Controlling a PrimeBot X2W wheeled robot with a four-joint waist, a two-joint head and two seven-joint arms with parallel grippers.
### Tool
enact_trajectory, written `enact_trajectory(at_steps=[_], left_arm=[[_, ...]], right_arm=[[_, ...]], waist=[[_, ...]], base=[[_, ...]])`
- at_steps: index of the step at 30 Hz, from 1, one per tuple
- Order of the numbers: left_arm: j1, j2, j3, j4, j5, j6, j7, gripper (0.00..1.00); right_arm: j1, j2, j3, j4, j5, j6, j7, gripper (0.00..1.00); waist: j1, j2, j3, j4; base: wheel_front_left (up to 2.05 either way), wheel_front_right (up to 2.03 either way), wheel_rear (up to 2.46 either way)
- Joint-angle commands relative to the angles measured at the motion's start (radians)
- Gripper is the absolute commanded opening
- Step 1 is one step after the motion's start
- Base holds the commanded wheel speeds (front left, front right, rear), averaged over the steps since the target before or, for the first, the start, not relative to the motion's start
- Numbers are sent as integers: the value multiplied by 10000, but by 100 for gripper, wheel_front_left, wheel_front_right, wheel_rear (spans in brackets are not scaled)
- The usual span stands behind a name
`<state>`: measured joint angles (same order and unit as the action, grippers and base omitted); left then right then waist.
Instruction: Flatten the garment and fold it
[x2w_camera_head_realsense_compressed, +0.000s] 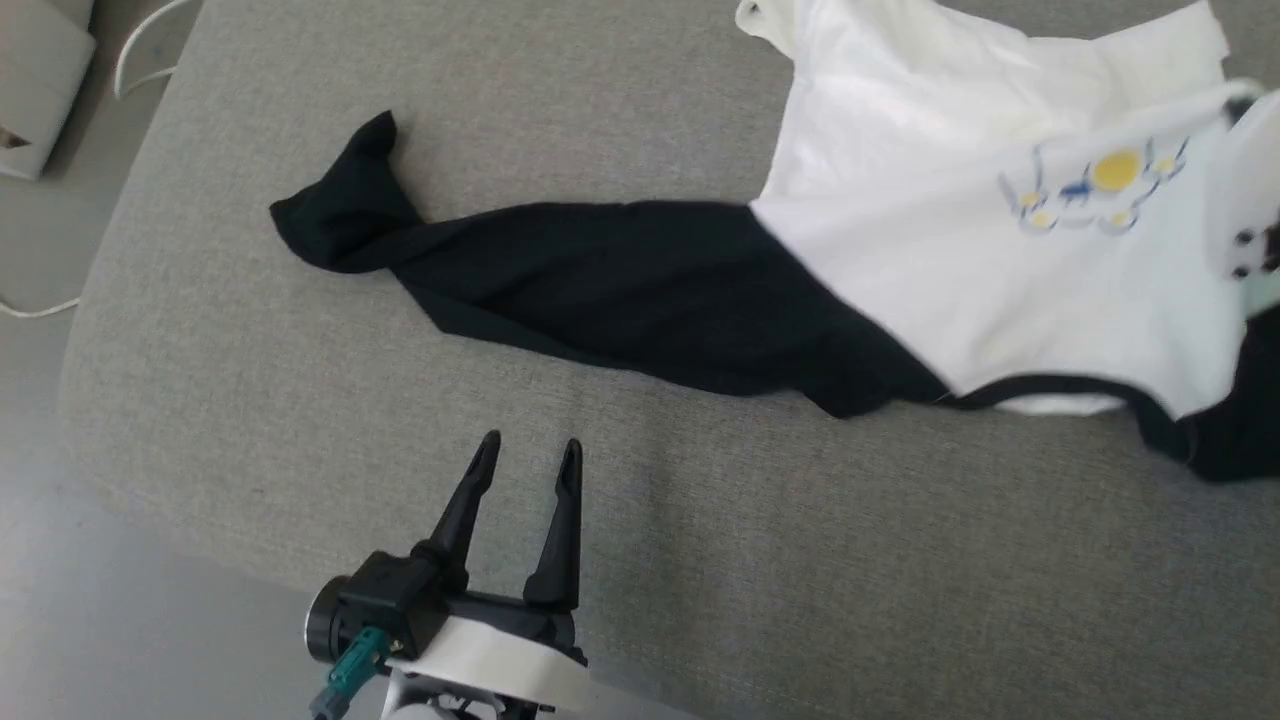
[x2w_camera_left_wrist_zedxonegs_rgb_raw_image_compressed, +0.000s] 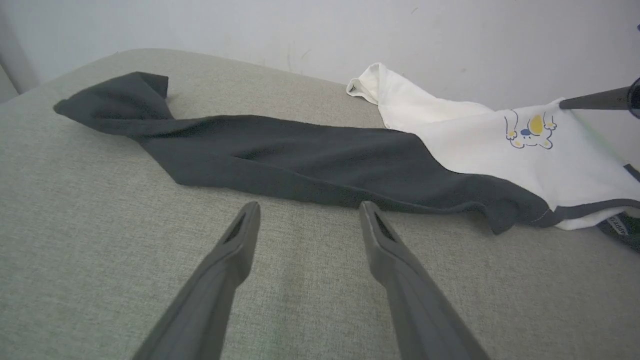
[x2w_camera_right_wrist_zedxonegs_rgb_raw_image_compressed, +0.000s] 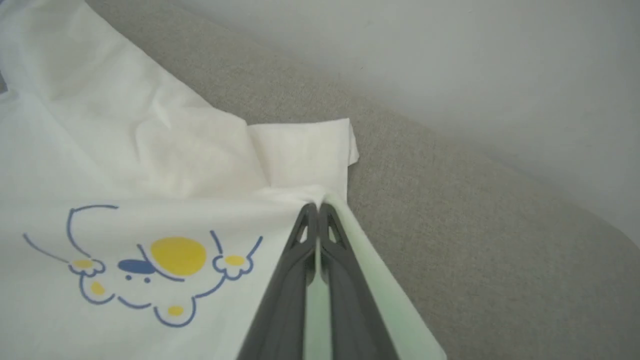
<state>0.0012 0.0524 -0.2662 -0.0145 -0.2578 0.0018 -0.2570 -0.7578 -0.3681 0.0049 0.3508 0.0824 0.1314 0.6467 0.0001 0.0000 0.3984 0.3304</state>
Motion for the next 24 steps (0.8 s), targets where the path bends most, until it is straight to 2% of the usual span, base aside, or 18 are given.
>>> enact_trajectory(at_steps=[1,3,4,5,6,12,17,21,24], left_arm=[[-259,-22,-60,9,-93,20,-47,100],[-307,-22,-166,44,-151,17,-47,100],[-329,-22,-207,59,-180,17,-47,100],[-348,-22,-235,71,-201,23,-47,100],[-367,-22,-255,79,-219,29,-47,100],[-506,-22,-223,140,-213,64,-47,100],[-468,-22,-113,146,-100,40,-47,100],[-331,-22,64,110,65,117,-47,100],[-199,-22,251,-1,172,176,-47,100]], right_arm=[[-340,-128,-2,145,-251,-7,-342,0],[-611,-265,25,460,-560,-7,-708,0],[-699,-246,-59,690,-666,-7,-777,25],[-748,-168,-149,915,-756,-7,-794,68],[-792,-83,-230,1115,-849,-7,-817,100],[-1088,331,-138,1767,-912,-7,-1070,100],[-1156,473,49,1507,-349,-7,-1403,100],[-679,555,65,536,271,-7,-1988,100],[177,751,-447,-595,516,-7,-2599,100]], waist=[[-1,0,184,216],[-1,0,324,373],[-1,0,387,439],[-1,0,435,493],[-1,0,477,533],[-1,0,487,374],[-1,0,119,1],[-1,0,-406,-469],[-1,0,-817,-817]], base=[[0,0,0],[0,0,0],[0,0,0],[0,0,0],[0,0,0],[0,0,0],[0,0,0],[0,0,0],[0,0,0]])
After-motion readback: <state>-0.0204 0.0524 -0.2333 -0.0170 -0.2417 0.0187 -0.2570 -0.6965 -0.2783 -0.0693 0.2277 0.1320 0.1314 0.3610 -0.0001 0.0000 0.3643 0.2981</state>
